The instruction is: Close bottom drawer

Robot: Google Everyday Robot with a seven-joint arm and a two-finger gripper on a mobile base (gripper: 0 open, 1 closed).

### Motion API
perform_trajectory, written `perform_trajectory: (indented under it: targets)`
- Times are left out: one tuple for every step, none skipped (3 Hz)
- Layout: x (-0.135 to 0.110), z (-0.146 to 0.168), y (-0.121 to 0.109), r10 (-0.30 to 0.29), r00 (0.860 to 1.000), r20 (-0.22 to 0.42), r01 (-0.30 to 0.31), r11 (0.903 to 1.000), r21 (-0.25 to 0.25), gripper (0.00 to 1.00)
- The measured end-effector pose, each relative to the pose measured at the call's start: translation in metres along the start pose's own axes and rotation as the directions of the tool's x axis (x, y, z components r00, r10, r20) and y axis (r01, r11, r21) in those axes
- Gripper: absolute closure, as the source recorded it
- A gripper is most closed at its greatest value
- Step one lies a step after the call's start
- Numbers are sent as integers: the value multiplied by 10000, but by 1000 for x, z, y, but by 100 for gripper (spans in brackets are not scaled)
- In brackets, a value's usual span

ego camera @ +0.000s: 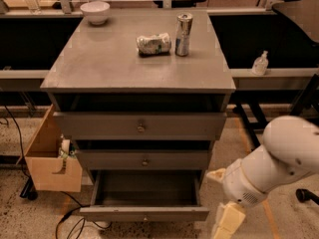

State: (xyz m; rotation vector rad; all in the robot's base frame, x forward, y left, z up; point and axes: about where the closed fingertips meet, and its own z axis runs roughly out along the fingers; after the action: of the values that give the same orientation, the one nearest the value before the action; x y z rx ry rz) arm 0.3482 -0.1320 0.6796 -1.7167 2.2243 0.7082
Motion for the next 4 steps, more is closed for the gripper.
perform_trajectory:
  targets:
    - [14, 57, 6, 395, 9980, 490, -359, 9967, -724, 0]
    - [14, 57, 6, 395, 9980, 490, -359, 9967, -724, 0]
    - [35, 98, -3, 627, 9978, 207, -602, 9925, -1061, 0]
    - [71, 161, -18, 1013, 9943, 335, -965, 9878, -1223, 0]
